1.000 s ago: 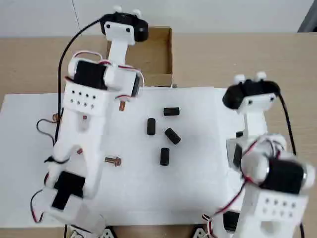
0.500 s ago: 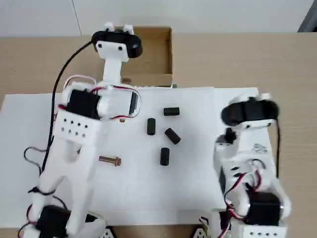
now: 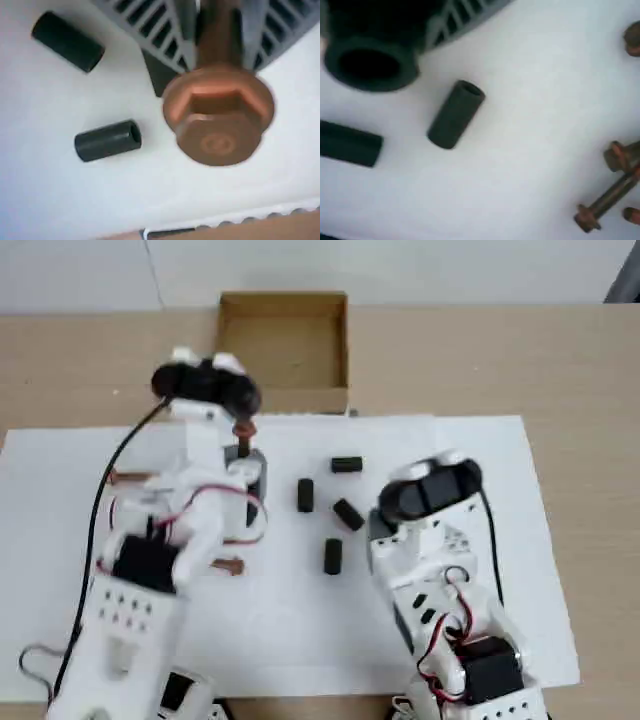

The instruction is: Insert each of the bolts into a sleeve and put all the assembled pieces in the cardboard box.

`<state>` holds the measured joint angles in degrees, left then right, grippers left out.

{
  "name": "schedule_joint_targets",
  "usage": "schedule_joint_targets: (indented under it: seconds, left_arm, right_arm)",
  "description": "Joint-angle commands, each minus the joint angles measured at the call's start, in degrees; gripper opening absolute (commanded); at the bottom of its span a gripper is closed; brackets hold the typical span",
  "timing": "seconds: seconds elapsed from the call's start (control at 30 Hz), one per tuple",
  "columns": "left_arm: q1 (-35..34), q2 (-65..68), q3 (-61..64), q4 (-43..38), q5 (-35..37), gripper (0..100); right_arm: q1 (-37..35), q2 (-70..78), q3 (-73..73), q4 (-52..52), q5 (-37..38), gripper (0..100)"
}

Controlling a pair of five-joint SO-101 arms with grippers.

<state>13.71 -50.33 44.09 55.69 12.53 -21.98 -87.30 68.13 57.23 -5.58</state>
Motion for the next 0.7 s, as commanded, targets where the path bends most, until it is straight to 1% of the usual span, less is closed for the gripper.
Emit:
schedule_joint_targets:
  seconds: [0.0,0.17,0.33,0.57,0.67]
  left_arm:
    - [0.44,-9.67,5.41,-5.10,4.57,0]
    - [0.53,-18.37,13.05,-8.44,11.08,0]
    - [0.97,-26.02,16.75,-9.76,17.23,0]
    - [9.14,-38.33,23.16,-9.67,21.98,1]
    - [10.64,-43.16,25.45,-9.67,22.07,1]
  right_arm:
    - [-3.03,-2.07,1.58,-3.12,-0.18,0.3]
    - [-7.52,-5.05,5.89,-5.14,-0.18,0.3]
    - [-12.18,-8.22,8.97,-5.05,-0.18,0.3]
    - [-18.42,-13.85,14.24,-5.14,-0.09,0.3]
    - [-20.97,-16.31,16.35,-5.14,0.26,0.3]
